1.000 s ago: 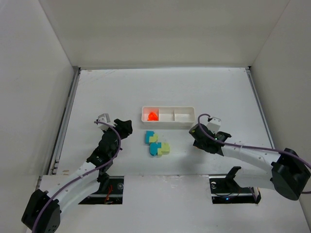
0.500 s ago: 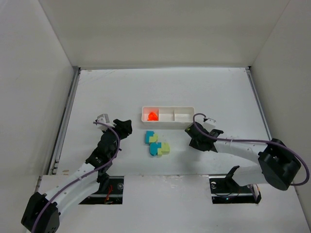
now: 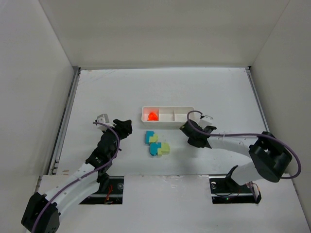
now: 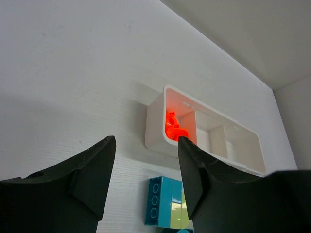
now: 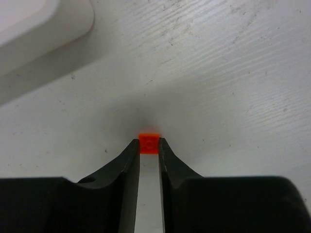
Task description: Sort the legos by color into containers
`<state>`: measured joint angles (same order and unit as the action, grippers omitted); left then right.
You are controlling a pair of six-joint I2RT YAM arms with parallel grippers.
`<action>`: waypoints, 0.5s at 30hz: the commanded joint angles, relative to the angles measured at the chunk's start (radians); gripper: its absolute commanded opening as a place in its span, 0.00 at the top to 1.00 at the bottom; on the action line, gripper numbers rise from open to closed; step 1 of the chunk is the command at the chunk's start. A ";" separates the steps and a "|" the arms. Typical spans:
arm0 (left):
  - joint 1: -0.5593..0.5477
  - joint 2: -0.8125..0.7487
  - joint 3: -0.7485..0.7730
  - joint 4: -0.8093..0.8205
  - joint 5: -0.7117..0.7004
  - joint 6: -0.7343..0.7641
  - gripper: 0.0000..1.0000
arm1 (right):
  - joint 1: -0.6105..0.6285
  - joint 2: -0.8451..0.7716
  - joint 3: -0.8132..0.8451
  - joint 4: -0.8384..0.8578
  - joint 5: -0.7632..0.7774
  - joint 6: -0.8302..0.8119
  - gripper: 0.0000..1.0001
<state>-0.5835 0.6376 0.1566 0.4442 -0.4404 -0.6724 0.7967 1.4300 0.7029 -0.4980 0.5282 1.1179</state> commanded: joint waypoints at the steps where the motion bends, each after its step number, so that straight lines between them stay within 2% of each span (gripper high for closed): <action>1: -0.002 -0.006 -0.005 0.019 0.006 -0.009 0.48 | 0.019 0.027 0.017 -0.024 0.012 -0.004 0.79; 6: 0.004 0.005 -0.006 0.022 0.006 -0.007 0.48 | 0.075 -0.048 0.015 -0.033 0.062 -0.003 0.82; 10: 0.009 0.023 -0.005 0.028 0.005 -0.006 0.48 | 0.147 -0.109 0.096 -0.054 0.078 -0.042 0.82; 15: 0.024 0.056 -0.005 0.037 0.002 -0.003 0.48 | 0.213 0.002 0.311 0.108 0.066 -0.235 0.82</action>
<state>-0.5732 0.6815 0.1566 0.4446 -0.4400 -0.6739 0.9836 1.3815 0.8818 -0.5308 0.5701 1.0107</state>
